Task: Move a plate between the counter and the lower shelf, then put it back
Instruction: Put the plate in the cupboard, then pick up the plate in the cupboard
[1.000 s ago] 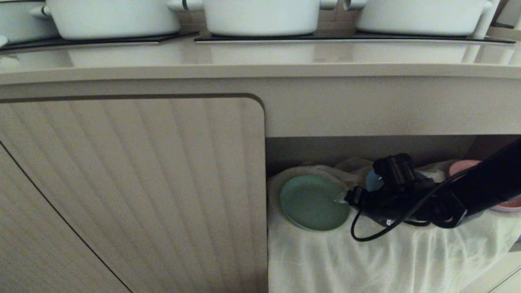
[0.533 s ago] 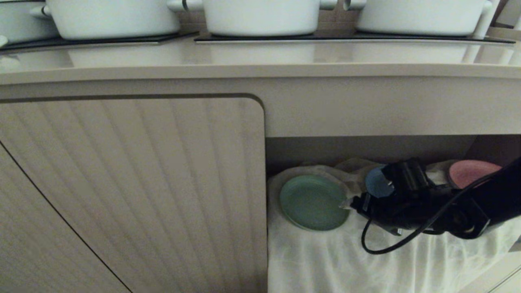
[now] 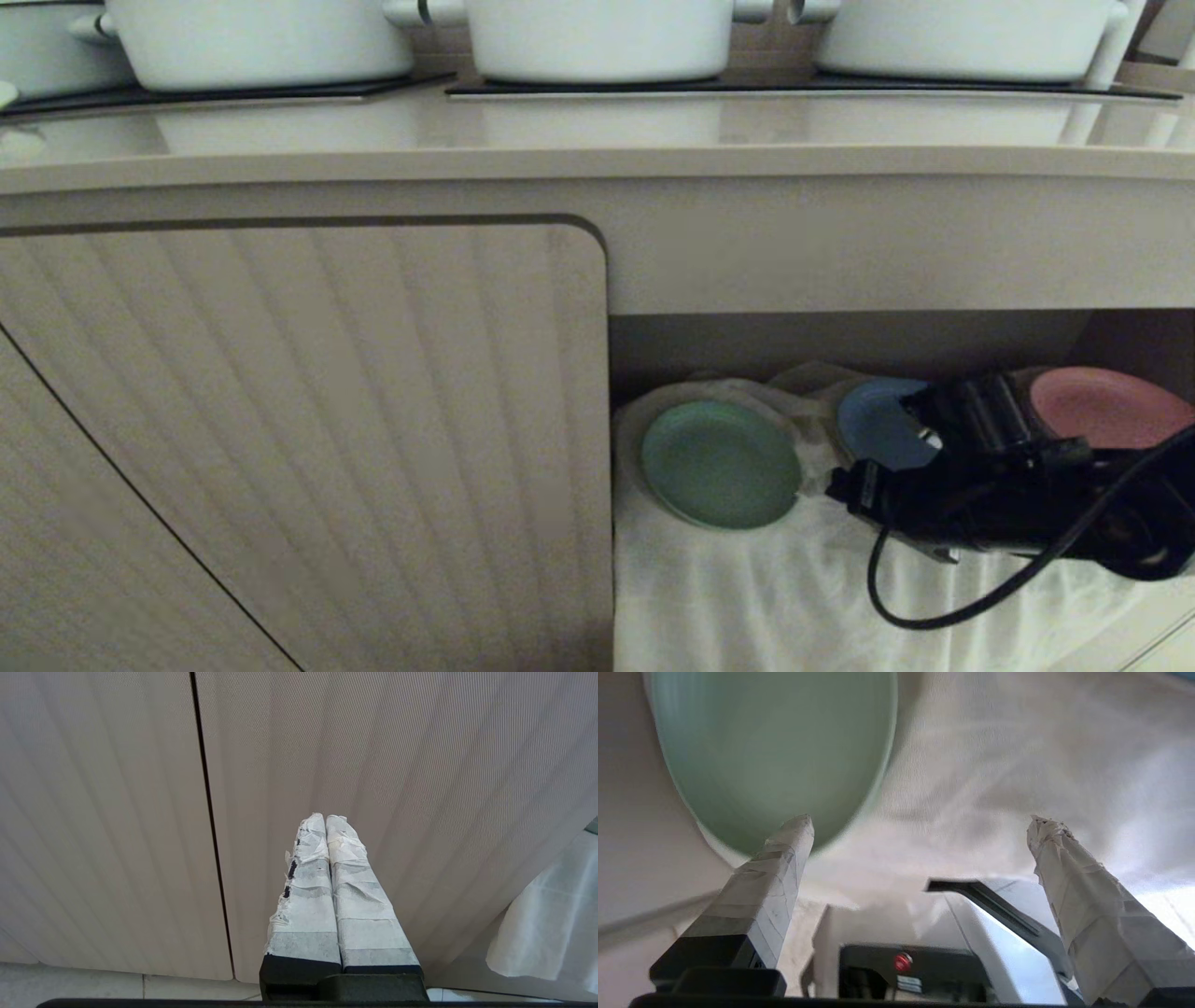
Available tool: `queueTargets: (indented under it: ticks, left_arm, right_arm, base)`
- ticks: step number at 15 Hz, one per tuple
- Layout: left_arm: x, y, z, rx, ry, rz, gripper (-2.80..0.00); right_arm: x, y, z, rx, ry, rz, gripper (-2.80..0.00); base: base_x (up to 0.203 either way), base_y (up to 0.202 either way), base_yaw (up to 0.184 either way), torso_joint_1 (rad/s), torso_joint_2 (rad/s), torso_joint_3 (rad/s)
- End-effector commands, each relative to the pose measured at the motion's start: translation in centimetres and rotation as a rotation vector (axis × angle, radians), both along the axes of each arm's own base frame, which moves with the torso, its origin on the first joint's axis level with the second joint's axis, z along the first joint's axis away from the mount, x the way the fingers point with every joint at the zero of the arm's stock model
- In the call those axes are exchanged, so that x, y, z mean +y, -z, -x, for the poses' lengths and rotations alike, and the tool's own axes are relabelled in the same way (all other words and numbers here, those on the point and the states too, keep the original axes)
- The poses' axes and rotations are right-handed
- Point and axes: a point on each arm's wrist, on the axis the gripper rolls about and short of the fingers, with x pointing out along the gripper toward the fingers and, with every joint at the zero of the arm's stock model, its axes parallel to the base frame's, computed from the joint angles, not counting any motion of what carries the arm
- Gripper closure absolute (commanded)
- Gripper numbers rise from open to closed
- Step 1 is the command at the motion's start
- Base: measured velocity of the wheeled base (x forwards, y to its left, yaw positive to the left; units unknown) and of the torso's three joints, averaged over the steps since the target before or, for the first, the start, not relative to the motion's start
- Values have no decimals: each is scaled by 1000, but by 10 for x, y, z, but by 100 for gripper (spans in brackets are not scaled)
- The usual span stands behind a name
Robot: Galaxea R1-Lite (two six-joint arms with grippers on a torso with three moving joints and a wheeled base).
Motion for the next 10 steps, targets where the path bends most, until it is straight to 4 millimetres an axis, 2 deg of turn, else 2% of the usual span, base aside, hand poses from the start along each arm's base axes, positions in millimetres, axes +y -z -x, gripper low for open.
queueTargets:
  ticks: [1, 9, 10]
  left_arm:
    - [0, 0, 0, 0, 1, 1, 0]
    - [0, 0, 0, 0, 1, 1, 0]
    - [0, 0, 0, 0, 1, 1, 0]
  right_arm:
    - [-2, -6, 9, -16, -1, -6, -280]
    - [-13, -19, 44, -43, -6, -9, -280]
    - [-15, -18, 51, -40, -10, -5, 0]
  base:
    - [0, 0, 0, 0, 0, 0]
    - [0, 0, 0, 0, 0, 0]
    - [0, 0, 0, 0, 0, 0]
